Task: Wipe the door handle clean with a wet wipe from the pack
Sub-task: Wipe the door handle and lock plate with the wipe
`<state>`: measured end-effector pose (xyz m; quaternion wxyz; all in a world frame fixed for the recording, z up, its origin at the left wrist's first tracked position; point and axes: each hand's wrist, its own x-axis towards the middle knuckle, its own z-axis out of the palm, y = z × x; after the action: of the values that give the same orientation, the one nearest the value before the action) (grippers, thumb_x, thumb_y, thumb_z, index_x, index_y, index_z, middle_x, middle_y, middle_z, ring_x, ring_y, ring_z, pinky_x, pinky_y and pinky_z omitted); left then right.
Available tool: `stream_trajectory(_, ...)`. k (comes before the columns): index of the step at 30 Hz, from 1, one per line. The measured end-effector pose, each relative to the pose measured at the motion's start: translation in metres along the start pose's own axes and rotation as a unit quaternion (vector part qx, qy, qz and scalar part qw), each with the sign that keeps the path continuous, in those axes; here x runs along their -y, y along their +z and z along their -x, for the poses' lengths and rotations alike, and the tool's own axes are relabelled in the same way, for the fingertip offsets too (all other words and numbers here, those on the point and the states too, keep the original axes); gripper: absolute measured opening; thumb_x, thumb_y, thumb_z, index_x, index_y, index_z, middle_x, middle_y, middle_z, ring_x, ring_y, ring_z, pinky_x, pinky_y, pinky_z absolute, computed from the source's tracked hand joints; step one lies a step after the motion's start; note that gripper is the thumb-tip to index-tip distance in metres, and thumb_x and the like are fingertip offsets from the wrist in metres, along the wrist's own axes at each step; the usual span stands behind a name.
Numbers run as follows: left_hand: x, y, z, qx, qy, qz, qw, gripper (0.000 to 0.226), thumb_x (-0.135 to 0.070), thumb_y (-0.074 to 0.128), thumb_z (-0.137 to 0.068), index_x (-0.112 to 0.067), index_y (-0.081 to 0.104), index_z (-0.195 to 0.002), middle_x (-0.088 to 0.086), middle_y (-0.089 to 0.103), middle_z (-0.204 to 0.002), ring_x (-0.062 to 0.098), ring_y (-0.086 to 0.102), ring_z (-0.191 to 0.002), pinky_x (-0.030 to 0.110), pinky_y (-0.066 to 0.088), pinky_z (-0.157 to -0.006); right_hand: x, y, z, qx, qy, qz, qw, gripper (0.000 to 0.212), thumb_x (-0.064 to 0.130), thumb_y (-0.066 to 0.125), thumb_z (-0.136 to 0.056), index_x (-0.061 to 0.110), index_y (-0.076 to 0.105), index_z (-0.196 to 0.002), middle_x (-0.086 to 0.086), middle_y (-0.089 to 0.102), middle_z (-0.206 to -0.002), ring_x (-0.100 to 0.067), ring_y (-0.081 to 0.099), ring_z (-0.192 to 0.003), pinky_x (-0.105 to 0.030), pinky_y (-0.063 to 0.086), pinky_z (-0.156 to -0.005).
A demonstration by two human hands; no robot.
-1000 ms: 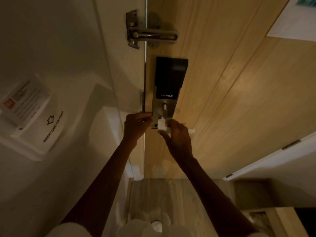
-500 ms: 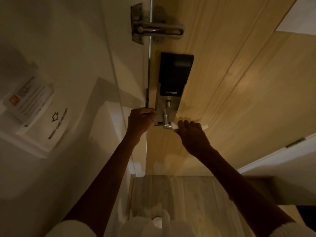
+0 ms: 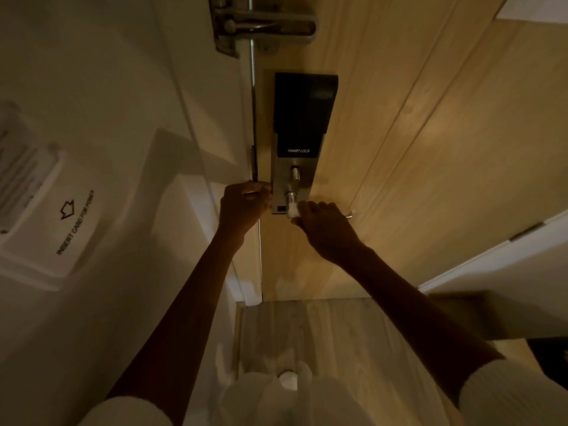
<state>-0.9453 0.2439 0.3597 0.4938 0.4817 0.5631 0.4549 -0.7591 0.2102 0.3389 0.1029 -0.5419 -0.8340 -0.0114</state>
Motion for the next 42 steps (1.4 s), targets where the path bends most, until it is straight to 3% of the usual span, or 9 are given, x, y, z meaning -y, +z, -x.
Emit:
stream_trajectory(9, -0.006, 0.001, 0.004, -0.006, 0.005, 0.029, 1.000, 0.017, -0.011, 0.067, -0.089, -0.027, 0.071, -0.081, 0.000, 0.072, -0.081, 0.014, 0.069, -0.077, 0.029, 0.057, -0.076, -0.057, -0.013, 0.019, 0.015, -0.061, -0.031, 0.998, 0.033, 0.035, 0.040, -0.098, 0.007, 0.056, -0.107, -0.007, 0.061, -0.084, -0.020, 0.053, -0.066, -0.031, 0.038, -0.061)
stream_trajectory(14, -0.005, 0.002, 0.003, -0.014, 0.001, 0.010, 1.000, 0.009, -0.019, 0.068, -0.088, -0.026, 0.072, -0.085, 0.001, 0.073, -0.084, 0.016, 0.070, -0.080, 0.029, 0.057, -0.074, -0.075, -0.015, 0.030, 0.045, 0.015, -0.143, 0.989, 0.025, 0.033, 0.042, -0.101, 0.012, 0.055, -0.104, 0.004, 0.056, -0.083, -0.005, 0.050, -0.063, -0.021, 0.039, -0.059)
stream_trajectory(18, -0.005, 0.002, 0.003, -0.014, -0.007, 0.005, 1.000, 0.009, -0.020, 0.069, -0.087, -0.028, 0.072, -0.087, 0.002, 0.074, -0.091, 0.020, 0.071, -0.090, 0.034, 0.059, -0.080, -0.088, -0.020, 0.060, -0.059, 0.125, -0.220, 0.966, 0.049, 0.052, 0.033, -0.099, 0.017, 0.062, -0.079, 0.010, 0.057, -0.065, 0.003, 0.054, -0.058, -0.006, 0.036, -0.058)
stream_trajectory(24, -0.007, 0.005, 0.006, -0.020, -0.025, 0.007, 0.999, 0.008, -0.022, 0.070, -0.086, -0.028, 0.073, -0.089, 0.002, 0.074, -0.092, 0.021, 0.072, -0.089, 0.035, 0.059, -0.084, -0.064, -0.030, 0.044, -0.289, 0.279, -0.206, 0.892, 0.030, 0.017, 0.047, -0.101, 0.006, 0.062, -0.078, -0.006, 0.056, -0.065, -0.017, 0.050, -0.054, -0.020, 0.028, -0.051)
stream_trajectory(27, -0.009, 0.005, 0.008, -0.026, -0.028, 0.017, 0.999, 0.010, -0.023, 0.070, -0.086, -0.033, 0.072, -0.084, 0.002, 0.074, -0.092, 0.022, 0.072, -0.090, 0.036, 0.059, -0.084, -0.030, -0.012, 0.031, -0.199, 0.171, -0.182, 0.948, 0.022, 0.017, 0.048, -0.099, 0.000, 0.061, -0.097, -0.015, 0.062, -0.086, -0.022, 0.058, -0.071, -0.022, 0.041, -0.062)
stream_trajectory(29, -0.009, 0.004, 0.008, -0.024, -0.030, 0.023, 0.999, 0.011, -0.023, 0.071, -0.085, -0.034, 0.072, -0.082, 0.002, 0.075, -0.092, 0.021, 0.073, -0.089, 0.034, 0.059, -0.084, -0.016, -0.004, 0.036, -0.110, 0.108, -0.156, 0.976, 0.036, 0.034, 0.044, -0.100, 0.006, 0.058, -0.116, -0.011, 0.063, -0.110, -0.018, 0.060, -0.096, -0.028, 0.049, -0.083)
stream_trajectory(31, -0.010, 0.004, 0.008, -0.028, -0.030, 0.023, 0.999, 0.010, -0.023, 0.071, -0.085, -0.033, 0.072, -0.084, 0.004, 0.075, -0.093, 0.019, 0.072, -0.086, 0.032, 0.058, -0.081, -0.015, -0.011, 0.042, -0.135, 0.093, -0.207, 0.964, 0.036, 0.035, 0.041, -0.102, 0.010, 0.061, -0.118, -0.005, 0.064, -0.114, -0.011, 0.059, -0.102, -0.021, 0.047, -0.088)
stream_trajectory(34, -0.011, 0.006, 0.008, -0.033, -0.025, 0.013, 0.999, 0.006, -0.025, 0.071, -0.086, -0.032, 0.072, -0.087, 0.003, 0.075, -0.090, 0.015, 0.071, -0.078, 0.026, 0.056, -0.074, -0.024, -0.023, 0.039, -0.188, 0.169, -0.300, 0.920, 0.025, 0.021, 0.049, -0.100, 0.009, 0.071, -0.104, 0.002, 0.069, -0.099, -0.006, 0.063, -0.089, -0.002, 0.040, -0.075)
stream_trajectory(42, -0.010, 0.006, 0.008, -0.033, -0.027, 0.013, 0.999, 0.003, -0.031, 0.072, -0.085, -0.034, 0.072, -0.084, -0.002, 0.075, -0.089, 0.015, 0.072, -0.086, 0.039, 0.058, -0.087, -0.028, -0.012, 0.039, -0.080, 0.084, -0.195, 0.974, 0.028, 0.006, 0.057, -0.093, -0.001, 0.058, -0.121, -0.020, 0.061, -0.119, -0.030, 0.061, -0.106, -0.027, 0.044, -0.088)
